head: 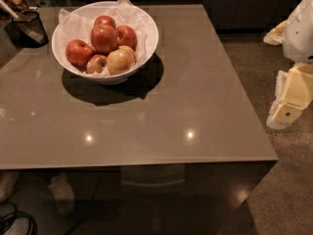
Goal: Pick apple from white bowl
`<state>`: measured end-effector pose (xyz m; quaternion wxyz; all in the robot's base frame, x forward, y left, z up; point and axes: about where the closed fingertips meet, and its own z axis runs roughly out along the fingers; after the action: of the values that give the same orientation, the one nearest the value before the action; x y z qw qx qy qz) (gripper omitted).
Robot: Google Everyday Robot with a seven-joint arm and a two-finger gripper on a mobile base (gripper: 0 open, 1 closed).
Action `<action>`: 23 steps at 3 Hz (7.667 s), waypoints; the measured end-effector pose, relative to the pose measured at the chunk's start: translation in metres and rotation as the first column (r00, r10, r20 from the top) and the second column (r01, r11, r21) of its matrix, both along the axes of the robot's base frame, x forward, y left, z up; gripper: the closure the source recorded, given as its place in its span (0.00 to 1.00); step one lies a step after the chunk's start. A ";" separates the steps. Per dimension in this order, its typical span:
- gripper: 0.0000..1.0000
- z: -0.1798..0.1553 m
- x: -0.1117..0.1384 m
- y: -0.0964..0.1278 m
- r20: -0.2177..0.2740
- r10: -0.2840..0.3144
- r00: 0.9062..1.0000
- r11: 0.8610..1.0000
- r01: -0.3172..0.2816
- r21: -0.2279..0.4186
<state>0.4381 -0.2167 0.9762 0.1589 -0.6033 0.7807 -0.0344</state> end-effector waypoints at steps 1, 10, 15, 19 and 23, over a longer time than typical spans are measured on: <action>0.00 0.003 0.002 0.002 0.013 0.002 1.000 1.000 -0.002 0.008; 0.00 0.029 0.142 0.124 0.200 0.042 0.979 0.886 -0.129 0.446; 0.00 0.006 0.224 0.244 0.289 0.174 0.941 0.799 -0.306 0.517; 0.11 0.000 0.240 0.276 0.304 0.224 0.926 0.774 -0.359 0.522; 0.01 -0.005 0.245 0.283 0.277 0.229 0.933 0.766 -0.349 0.540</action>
Offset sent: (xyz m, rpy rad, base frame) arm 0.0498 0.0445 0.0254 0.1096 -0.0545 0.0806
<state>0.6831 0.0662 0.9713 0.4144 -0.6327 0.6312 0.1717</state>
